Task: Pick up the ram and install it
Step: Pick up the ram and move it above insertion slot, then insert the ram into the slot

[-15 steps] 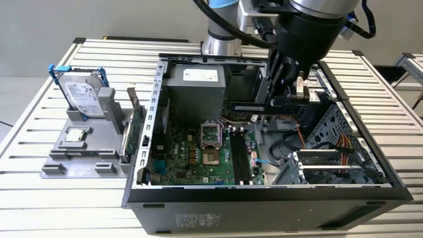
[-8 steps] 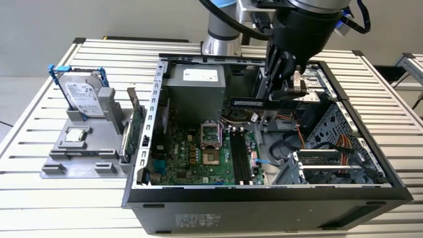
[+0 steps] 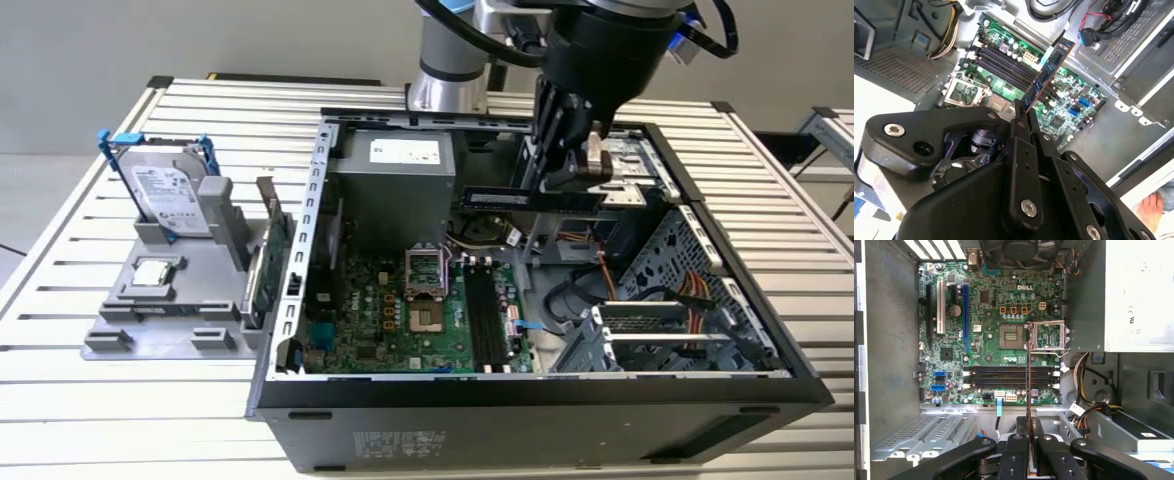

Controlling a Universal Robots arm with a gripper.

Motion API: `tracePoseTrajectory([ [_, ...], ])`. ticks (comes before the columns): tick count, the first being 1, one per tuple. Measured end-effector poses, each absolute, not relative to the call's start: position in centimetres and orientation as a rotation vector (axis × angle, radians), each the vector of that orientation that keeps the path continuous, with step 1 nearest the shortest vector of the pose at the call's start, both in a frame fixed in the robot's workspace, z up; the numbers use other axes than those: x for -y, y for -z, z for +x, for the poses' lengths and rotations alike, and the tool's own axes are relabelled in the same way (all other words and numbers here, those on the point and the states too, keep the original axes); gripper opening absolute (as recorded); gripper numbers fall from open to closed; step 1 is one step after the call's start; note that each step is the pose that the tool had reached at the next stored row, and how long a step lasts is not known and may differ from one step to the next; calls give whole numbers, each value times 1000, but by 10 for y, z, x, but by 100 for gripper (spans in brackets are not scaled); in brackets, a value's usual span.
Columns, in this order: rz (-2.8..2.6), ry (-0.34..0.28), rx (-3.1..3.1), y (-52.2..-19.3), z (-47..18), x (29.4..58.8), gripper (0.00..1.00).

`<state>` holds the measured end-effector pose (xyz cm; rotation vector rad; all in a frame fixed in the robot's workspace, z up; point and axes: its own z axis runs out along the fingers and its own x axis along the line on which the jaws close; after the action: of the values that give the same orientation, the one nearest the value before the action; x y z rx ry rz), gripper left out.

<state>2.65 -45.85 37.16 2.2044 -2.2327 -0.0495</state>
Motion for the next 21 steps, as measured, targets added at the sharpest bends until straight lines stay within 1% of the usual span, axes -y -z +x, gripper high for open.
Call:
tracePoseTrajectory([
  [16, 2204, 50, 2233, -372, 26, 458, 0],
  [21, 2109, 50, 2325, -372, 26, 458, 0],
])
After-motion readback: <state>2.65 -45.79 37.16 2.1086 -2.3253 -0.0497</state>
